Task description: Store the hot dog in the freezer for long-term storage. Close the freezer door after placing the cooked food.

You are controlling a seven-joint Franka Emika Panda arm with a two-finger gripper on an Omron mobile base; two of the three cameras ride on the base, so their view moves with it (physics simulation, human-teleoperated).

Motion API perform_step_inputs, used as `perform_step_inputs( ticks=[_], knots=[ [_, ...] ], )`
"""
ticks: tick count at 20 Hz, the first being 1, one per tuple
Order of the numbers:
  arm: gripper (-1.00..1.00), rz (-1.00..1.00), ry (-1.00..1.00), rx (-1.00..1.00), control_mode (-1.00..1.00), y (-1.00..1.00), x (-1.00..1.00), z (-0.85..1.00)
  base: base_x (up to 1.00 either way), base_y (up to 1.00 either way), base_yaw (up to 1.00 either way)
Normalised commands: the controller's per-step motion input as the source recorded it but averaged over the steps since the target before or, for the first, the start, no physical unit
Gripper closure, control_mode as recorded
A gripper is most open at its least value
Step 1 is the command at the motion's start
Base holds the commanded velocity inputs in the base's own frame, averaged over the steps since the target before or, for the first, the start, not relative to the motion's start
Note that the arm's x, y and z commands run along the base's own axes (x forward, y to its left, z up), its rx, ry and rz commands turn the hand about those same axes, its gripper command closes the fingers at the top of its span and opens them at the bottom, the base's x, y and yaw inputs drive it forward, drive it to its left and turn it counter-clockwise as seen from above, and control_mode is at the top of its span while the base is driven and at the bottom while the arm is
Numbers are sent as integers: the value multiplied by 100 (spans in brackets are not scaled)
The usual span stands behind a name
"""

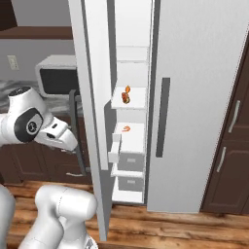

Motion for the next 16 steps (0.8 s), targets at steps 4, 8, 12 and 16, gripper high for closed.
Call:
perform_step_inputs(
  ticks=[4,8,12,16],
  knots=[
    [-100,-15,-15,-29,-100,23,72,22,0,0,0],
    [-100,-18,-36,-11,-100,18,44,39,0,0,0],
    [-100,-16,-40,-5,-100,34,33,34,0,0,0],
    [-100,-17,-39,0,-100,11,36,55,0,0,0]
  ],
)
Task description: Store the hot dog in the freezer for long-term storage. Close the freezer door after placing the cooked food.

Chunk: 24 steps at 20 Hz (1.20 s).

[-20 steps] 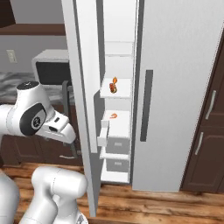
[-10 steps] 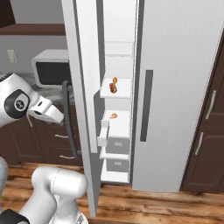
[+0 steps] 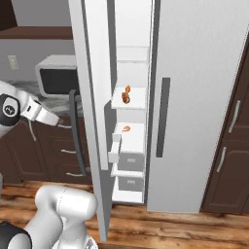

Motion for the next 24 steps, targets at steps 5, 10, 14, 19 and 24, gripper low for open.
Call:
perform_step_inputs(
  ticks=[5,10,14,19,24],
  knots=[
    [-100,-19,-36,0,-100,39,31,14,0,0,0],
    [-100,-21,-32,0,-100,30,28,0,0,0,0],
    [-100,-16,0,0,-100,-2,25,-17,0,0,0],
    [-100,-13,3,0,-100,13,46,-5,0,0,0],
    [-100,-6,4,0,-100,15,52,-2,0,0,0]
  ],
)
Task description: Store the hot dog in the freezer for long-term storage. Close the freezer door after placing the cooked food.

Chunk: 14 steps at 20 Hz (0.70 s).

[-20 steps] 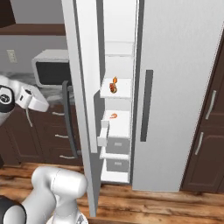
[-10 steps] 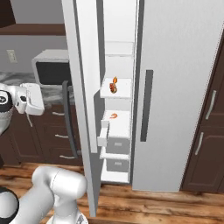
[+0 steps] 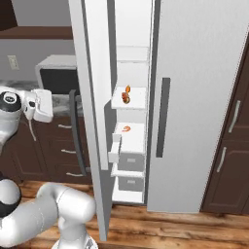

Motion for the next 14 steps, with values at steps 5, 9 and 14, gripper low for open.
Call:
perform_step_inputs(
  ticks=[5,9,14],
  knots=[
    [-100,-1,11,0,-100,-1,54,-13,0,0,0],
    [-100,0,15,0,-100,0,56,-18,0,0,0],
    [-100,0,11,0,-100,0,49,-17,0,0,0]
  ],
)
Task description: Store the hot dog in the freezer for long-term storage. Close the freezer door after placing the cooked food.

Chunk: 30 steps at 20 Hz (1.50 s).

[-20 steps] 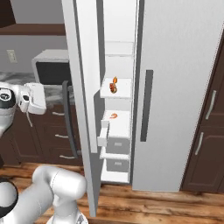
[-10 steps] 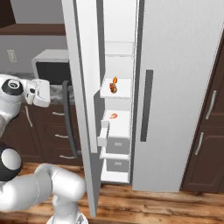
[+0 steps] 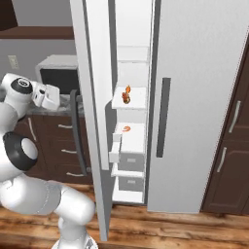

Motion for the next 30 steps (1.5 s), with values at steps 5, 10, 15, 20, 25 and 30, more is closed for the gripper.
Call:
perform_step_inputs(
  ticks=[5,10,15,20,25,30],
  knots=[
    [-100,-3,11,0,-100,-25,20,-25,0,0,0],
    [-100,-9,2,0,-100,-96,-7,-42,0,0,0],
    [-100,-25,0,2,-100,-100,-47,-33,0,0,0],
    [-100,-12,0,5,-100,-100,6,-17,0,0,0],
    [-100,6,14,0,-100,-81,56,0,0,0,0],
    [-100,28,2,2,-100,-50,80,0,0,0,0]
  ],
)
